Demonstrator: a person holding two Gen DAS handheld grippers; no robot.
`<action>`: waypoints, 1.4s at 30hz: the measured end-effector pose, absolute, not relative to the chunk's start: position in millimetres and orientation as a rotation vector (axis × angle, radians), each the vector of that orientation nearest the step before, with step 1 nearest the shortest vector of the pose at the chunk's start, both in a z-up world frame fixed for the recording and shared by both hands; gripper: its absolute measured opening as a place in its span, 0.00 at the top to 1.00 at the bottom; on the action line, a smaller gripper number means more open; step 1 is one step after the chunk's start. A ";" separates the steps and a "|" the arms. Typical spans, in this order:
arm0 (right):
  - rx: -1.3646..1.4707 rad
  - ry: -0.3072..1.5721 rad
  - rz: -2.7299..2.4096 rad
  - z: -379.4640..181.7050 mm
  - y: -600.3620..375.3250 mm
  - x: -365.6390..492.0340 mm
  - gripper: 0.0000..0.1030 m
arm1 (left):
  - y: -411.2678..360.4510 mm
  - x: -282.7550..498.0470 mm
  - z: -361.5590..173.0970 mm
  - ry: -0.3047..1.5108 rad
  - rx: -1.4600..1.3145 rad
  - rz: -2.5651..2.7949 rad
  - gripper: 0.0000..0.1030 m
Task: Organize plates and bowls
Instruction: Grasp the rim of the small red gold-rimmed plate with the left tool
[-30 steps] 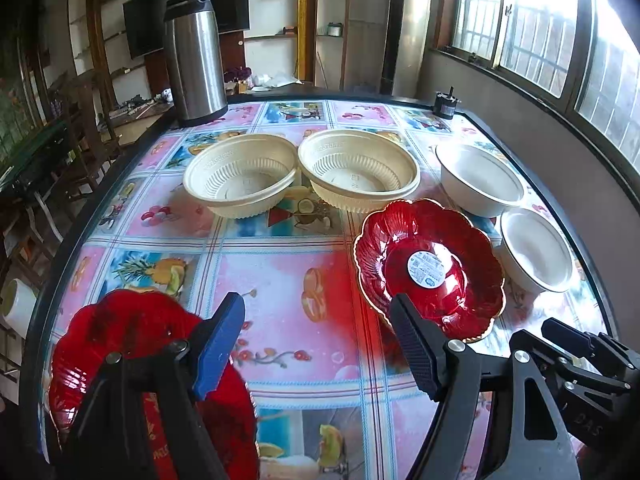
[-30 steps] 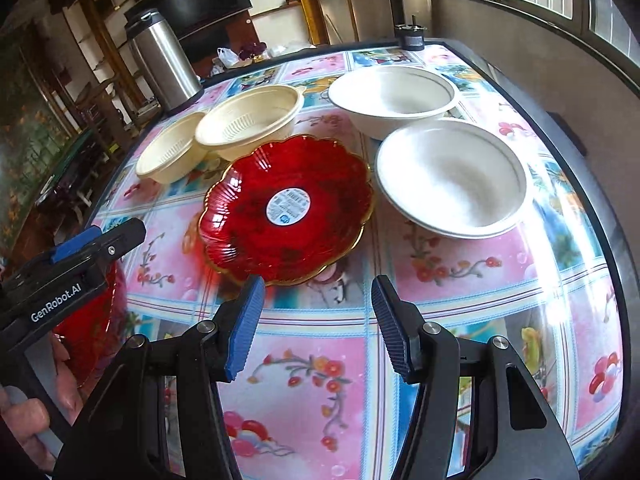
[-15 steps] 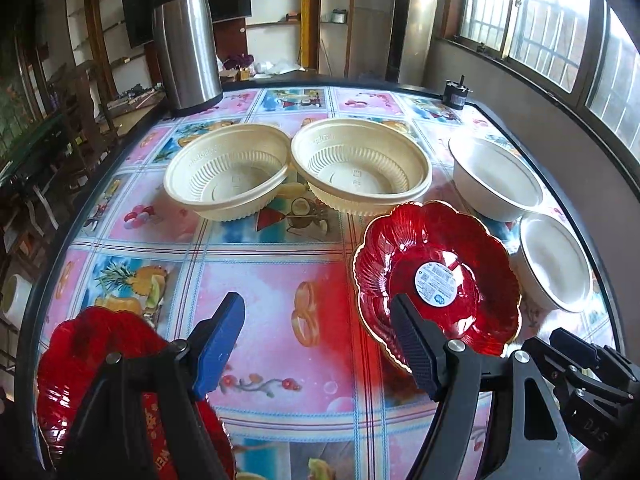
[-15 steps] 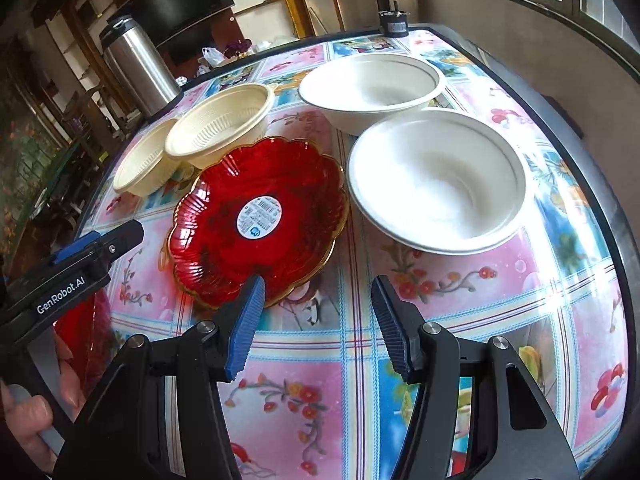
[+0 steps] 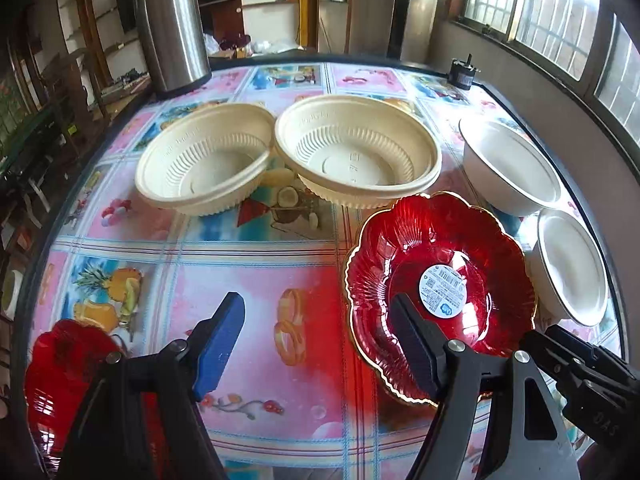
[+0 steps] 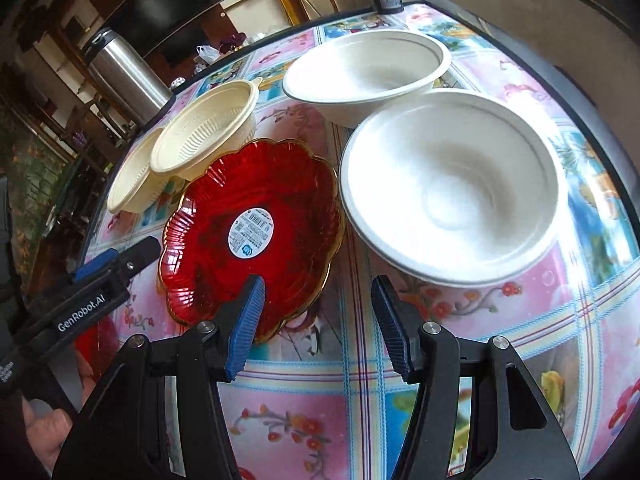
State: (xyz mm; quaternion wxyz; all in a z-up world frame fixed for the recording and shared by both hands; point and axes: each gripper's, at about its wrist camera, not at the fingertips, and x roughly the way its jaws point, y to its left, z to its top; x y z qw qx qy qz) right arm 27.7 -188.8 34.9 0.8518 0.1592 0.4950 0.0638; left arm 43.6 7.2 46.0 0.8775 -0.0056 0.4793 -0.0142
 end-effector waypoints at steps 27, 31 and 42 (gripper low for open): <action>0.291 1.010 0.203 18.0 -179.7 68.0 0.80 | -14.4 64.0 18.5 1.086 -0.023 -0.073 0.63; 0.259 0.999 0.192 15.8 -174.7 64.4 0.81 | -12.2 62.2 19.1 1.082 -0.016 -0.072 0.68; 0.193 0.948 0.173 27.0 -164.8 44.4 0.80 | -3.0 43.5 34.4 1.058 -0.011 -0.055 0.73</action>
